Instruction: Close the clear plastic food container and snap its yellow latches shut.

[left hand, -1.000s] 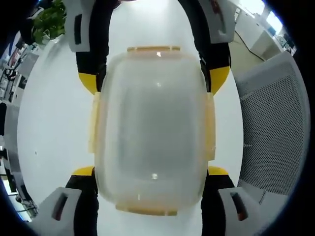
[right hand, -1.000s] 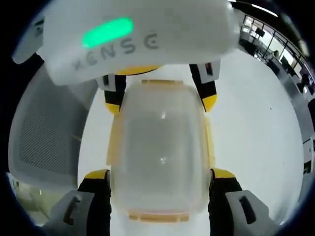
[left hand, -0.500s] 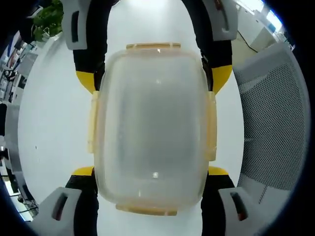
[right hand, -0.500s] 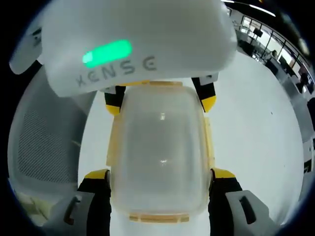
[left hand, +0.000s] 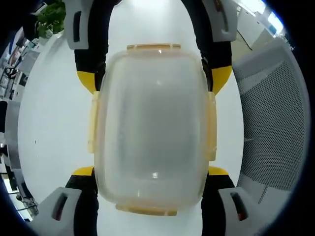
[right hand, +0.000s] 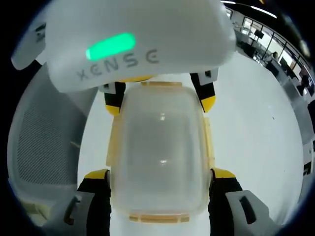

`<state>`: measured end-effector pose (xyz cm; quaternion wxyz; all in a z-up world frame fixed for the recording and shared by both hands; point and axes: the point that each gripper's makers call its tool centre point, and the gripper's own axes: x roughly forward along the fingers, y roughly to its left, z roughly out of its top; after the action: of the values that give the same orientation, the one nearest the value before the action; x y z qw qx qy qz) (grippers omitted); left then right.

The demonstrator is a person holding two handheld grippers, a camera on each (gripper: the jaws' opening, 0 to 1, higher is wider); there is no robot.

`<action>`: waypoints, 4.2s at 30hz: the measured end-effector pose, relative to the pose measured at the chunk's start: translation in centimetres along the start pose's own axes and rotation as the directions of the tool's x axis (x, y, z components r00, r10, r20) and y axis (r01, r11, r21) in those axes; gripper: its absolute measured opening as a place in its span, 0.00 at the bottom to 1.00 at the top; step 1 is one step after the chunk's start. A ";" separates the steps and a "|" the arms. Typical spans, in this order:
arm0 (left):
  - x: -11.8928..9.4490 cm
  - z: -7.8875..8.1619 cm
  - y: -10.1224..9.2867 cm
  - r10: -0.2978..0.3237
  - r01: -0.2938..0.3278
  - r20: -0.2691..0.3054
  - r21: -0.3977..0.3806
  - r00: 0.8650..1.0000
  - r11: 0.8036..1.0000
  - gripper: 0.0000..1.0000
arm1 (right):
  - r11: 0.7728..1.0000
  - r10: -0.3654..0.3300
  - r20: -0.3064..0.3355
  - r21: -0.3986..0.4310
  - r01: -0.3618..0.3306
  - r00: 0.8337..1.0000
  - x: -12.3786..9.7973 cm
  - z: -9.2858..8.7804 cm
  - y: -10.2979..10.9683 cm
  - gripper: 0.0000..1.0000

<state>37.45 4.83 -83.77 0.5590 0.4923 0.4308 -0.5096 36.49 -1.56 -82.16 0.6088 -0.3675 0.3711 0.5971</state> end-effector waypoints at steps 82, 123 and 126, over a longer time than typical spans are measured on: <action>-1.1 -5.6 0.0 -0.003 0.006 0.054 -0.043 0.999 0.999 0.88 | 1.000 -0.002 0.021 -0.005 0.002 1.000 2.8 5.5 -0.2 0.84; -0.9 -5.8 1.3 -0.011 0.013 0.058 -0.027 0.998 1.000 0.88 | 1.000 0.017 0.027 0.017 -0.017 1.000 3.2 5.6 -1.4 0.86; -0.9 -5.8 1.5 -0.012 0.013 0.060 -0.029 0.998 0.999 0.88 | 1.000 0.017 0.026 0.016 -0.018 1.000 3.2 5.5 -1.6 0.86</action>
<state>38.91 10.65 -83.57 0.5755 0.4659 0.4246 -0.5210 38.15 4.81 -82.48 0.6112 -0.3517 0.3714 0.6040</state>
